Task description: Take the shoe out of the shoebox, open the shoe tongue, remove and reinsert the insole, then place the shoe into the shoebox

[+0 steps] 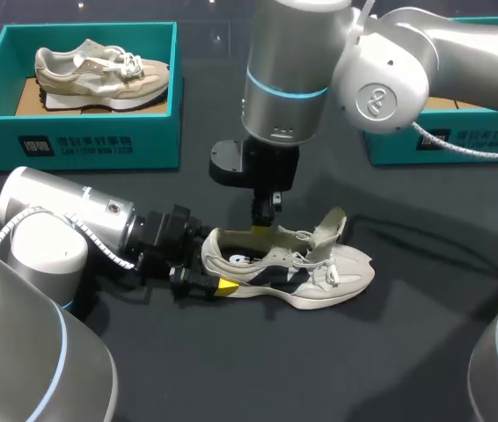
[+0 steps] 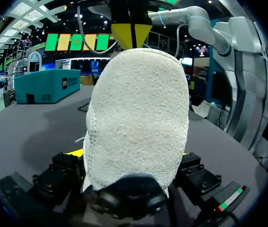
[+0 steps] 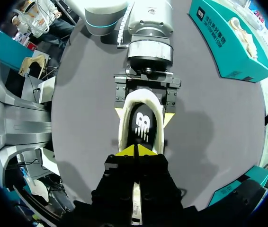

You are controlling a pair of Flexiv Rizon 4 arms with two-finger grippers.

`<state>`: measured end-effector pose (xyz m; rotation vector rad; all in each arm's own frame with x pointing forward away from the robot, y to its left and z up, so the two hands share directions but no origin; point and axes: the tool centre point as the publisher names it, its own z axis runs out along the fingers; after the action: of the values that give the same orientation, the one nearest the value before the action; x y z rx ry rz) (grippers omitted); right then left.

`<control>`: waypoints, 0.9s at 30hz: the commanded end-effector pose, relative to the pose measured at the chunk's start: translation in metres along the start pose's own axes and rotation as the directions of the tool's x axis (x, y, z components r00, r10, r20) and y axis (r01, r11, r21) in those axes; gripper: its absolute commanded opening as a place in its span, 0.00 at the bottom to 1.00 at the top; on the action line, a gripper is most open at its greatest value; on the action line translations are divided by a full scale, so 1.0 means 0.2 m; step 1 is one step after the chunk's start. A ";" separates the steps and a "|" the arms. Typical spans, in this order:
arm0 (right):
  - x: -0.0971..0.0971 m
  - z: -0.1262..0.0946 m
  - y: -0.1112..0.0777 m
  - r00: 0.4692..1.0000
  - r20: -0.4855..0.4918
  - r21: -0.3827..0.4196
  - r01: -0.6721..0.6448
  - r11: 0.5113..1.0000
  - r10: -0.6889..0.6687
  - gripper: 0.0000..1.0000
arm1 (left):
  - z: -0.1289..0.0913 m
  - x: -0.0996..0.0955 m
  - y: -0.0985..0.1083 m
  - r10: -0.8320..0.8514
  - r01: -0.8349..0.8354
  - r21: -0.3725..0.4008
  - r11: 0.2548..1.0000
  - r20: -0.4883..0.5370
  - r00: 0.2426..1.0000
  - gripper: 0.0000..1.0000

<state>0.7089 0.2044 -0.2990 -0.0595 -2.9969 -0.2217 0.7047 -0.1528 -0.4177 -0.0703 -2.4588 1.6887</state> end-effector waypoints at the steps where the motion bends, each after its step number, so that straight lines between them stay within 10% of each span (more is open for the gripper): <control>1: 0.01 0.00 0.00 1.000 0.004 0.002 -0.001 1.000 0.001 0.00 | 0.00 0.00 0.00 0.000 0.000 0.000 1.000 0.000 1.000 0.00; 27: -0.04 0.23 -0.06 1.000 -0.019 -0.058 0.009 0.998 -0.010 0.00 | 0.00 0.00 0.00 0.000 0.000 0.000 1.000 0.000 1.000 0.00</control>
<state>0.7060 0.2007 -0.3392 -0.0587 -2.9847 -0.2871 0.7048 -0.1528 -0.4177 -0.0703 -2.4588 1.6887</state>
